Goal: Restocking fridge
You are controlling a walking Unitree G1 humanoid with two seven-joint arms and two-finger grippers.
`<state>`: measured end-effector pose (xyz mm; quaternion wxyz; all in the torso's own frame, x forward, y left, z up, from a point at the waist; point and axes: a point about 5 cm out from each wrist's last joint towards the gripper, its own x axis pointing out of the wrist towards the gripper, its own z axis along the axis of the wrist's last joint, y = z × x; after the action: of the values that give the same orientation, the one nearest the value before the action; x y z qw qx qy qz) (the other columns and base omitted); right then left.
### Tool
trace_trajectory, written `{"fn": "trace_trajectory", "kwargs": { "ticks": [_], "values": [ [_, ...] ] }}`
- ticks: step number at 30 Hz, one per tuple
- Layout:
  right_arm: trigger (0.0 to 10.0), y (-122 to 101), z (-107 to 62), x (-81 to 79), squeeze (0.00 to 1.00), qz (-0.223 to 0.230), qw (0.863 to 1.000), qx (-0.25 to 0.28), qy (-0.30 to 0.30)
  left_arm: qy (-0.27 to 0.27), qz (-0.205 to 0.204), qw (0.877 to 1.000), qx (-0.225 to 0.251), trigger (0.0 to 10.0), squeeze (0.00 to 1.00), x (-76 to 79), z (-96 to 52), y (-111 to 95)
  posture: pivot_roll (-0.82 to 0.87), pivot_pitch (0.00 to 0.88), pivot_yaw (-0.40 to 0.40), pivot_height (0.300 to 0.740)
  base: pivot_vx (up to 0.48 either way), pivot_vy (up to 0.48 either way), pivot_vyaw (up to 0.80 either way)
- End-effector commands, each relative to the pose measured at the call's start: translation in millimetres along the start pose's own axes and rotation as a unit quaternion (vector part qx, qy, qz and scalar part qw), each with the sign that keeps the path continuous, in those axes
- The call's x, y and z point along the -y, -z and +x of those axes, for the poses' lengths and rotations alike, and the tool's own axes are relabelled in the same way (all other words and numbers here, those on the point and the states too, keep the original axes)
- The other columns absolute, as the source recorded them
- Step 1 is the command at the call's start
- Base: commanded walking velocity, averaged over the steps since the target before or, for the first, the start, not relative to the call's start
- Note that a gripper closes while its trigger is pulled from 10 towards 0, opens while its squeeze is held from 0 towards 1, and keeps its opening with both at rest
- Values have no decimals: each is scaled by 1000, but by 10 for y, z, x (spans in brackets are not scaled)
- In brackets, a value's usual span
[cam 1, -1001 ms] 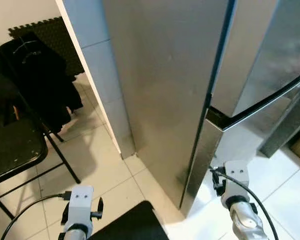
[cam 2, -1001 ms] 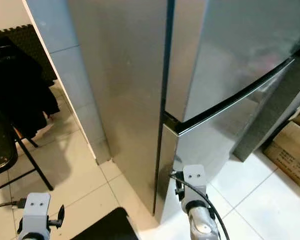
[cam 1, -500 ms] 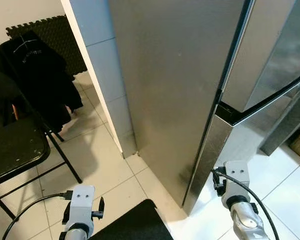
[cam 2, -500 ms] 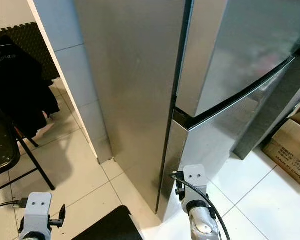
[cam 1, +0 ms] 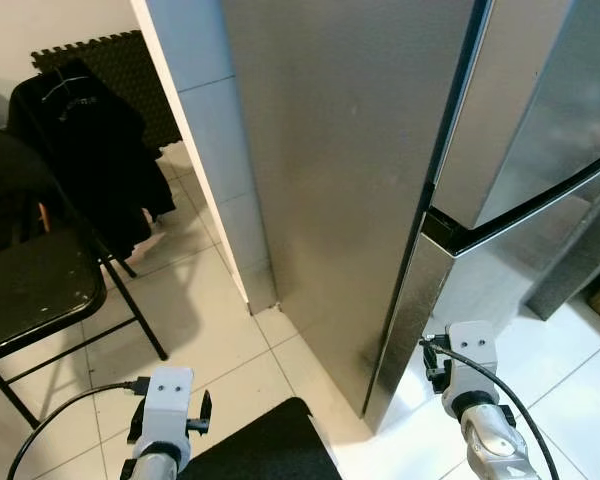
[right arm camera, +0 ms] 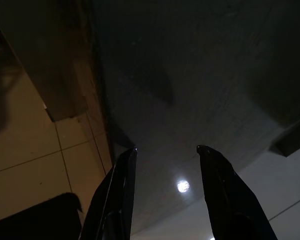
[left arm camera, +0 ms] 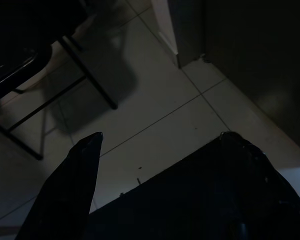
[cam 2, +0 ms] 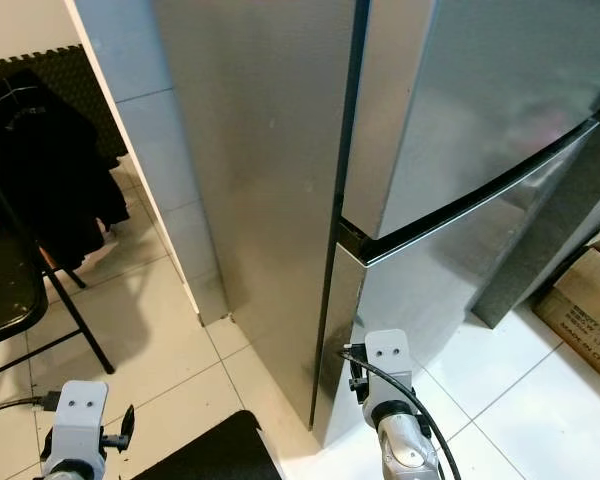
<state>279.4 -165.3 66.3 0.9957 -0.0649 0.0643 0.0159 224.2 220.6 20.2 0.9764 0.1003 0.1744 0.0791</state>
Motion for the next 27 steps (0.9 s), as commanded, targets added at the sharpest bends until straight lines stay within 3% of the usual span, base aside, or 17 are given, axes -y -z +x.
{"fn": "trace_trajectory", "kwargs": {
  "ticks": [1, 27],
  "values": [
    [10000, -38, 2, -119, 0, 0, 1000, 10, -24, -2, 7, 1000, -20, 10000, 0, -10, -40, 97, -111, 203, 52, 740, 0, 0, 763],
    [10000, -22, -11, -117, 0, -4, 1000, 5, -29, 0, 3, 1000, -23, 10000, 0, 22, -47, 113, -113, 208, 49, 740, 0, 0, 763]
  ]
}}
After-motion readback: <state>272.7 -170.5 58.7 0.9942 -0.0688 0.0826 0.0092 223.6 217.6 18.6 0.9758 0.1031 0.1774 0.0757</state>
